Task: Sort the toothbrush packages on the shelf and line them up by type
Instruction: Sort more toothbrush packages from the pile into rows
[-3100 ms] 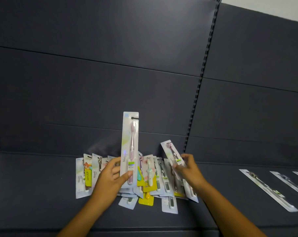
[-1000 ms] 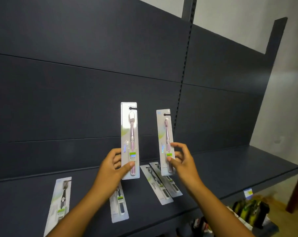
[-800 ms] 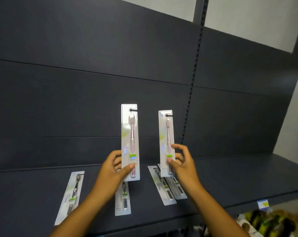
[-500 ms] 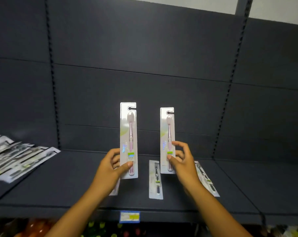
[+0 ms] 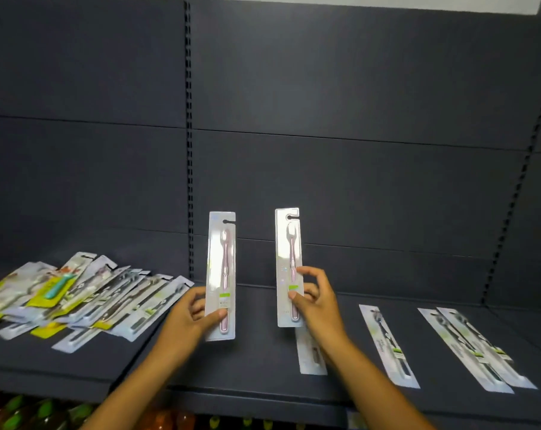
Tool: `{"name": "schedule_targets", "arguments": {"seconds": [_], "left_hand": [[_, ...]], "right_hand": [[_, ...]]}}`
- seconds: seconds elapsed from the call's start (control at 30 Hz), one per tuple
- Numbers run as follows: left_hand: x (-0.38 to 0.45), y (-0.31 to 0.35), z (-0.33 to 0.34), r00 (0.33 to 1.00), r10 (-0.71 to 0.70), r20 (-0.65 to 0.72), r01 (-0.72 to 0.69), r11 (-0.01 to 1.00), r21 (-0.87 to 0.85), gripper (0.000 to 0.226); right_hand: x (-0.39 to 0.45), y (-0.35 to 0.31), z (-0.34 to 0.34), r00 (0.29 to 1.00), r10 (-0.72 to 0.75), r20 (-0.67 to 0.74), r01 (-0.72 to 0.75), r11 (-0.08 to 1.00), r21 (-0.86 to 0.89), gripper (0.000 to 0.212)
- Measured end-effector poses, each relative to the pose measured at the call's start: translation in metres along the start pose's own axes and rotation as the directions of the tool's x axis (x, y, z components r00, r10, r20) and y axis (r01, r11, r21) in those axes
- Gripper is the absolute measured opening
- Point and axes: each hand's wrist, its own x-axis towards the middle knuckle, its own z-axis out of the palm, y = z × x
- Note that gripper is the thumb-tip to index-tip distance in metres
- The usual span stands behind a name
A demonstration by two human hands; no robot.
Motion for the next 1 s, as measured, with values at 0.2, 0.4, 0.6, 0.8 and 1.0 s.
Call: {"name": "schedule_targets", "arguments": {"seconds": [0.2,0.4,0.6,0.8,1.0], "left_hand": [[0.040,-0.051,-0.043,0.970,-0.239,0.051,0.233,0.967,0.105,0.039],[0.067,-0.075,-0.050,0.928,-0.331,0.170,0.253,0.896,0.364,0.037],[0.081,-0.066,-0.050,0.881,-0.353,0.316,0.041,0.721,0.691,0.026],[0.080,-0.065,-0.046,0.894,-0.374,0.246,-0.087,0.394,0.915,0.052],[0.079,-0.071,-0.055,0.910,-0.313,0.270,-0.102,0.463,0.880,0.051]], "right_hand": [[0.016,0.046,0.063,0.958,0.284,0.028,-0.279,0.954,-0.112,0.032],[0.018,0.077,0.094,0.891,0.453,-0.036,-0.450,0.870,-0.199,0.024],[0.027,0.083,0.104,0.896,0.434,-0.092,-0.437,0.827,-0.355,0.022],[0.029,0.079,0.106,0.909,0.405,-0.101,-0.402,0.787,-0.469,0.020],[0.026,0.070,0.107,0.903,0.410,-0.127,-0.426,0.819,-0.384,0.019]]}}
